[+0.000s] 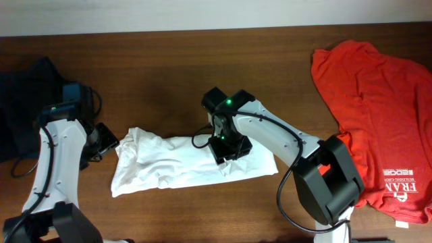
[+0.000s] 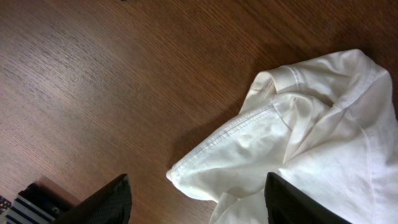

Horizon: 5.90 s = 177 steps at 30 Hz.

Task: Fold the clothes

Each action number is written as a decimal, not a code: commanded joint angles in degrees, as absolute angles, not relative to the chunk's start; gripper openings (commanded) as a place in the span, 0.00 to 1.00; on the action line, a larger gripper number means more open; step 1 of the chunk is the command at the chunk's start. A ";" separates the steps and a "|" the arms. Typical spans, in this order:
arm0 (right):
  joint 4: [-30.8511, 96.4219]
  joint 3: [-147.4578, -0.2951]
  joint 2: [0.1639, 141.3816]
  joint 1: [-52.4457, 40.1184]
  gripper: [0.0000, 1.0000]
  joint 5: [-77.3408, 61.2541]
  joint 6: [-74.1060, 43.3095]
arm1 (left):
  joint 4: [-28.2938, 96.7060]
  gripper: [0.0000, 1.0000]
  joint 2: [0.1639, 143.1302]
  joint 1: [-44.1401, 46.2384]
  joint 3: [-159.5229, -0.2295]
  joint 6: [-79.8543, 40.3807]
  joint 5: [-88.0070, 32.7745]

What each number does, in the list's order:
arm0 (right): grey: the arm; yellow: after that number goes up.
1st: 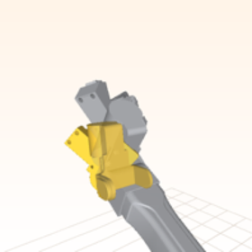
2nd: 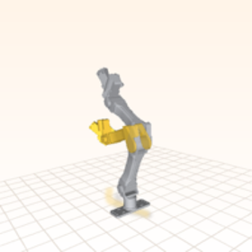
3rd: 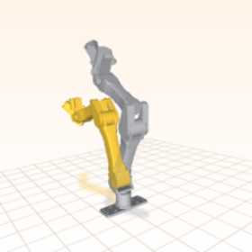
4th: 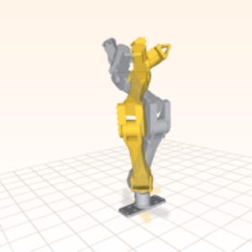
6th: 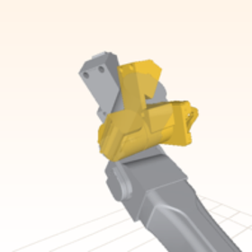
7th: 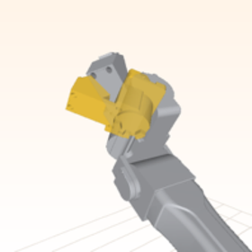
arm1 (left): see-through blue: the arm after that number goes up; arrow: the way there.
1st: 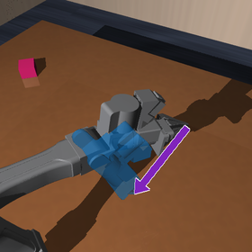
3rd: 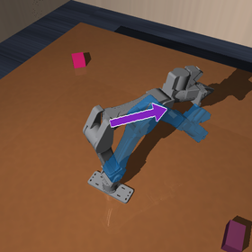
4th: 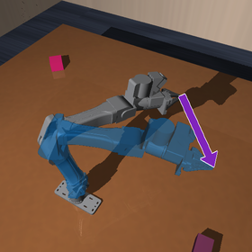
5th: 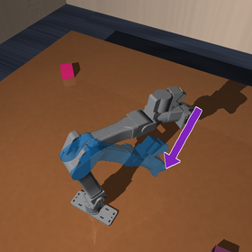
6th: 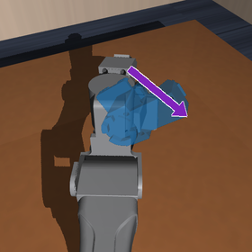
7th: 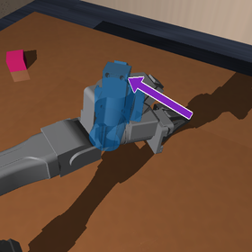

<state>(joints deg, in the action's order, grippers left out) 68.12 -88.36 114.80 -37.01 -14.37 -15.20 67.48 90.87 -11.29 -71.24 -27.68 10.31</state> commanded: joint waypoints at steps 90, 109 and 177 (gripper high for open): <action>78.91 -88.92 114.48 -4.47 0.54 -0.58 -10.31 | 87.39 0.05 118.19 27.83 -102.35 -9.87 -16.58; 78.46 -88.92 114.48 -4.54 0.59 -17.28 -0.40 | 84.14 0.31 116.99 21.32 -113.36 -10.61 -13.93; 56.84 -88.97 123.37 -22.96 0.10 -23.66 -7.79 | 40.73 0.44 110.45 -0.21 -72.38 -2.37 -23.77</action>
<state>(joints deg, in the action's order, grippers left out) 55.46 -88.62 122.56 -23.35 -25.28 -7.68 38.59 113.89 0.86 -72.31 -1.61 -24.62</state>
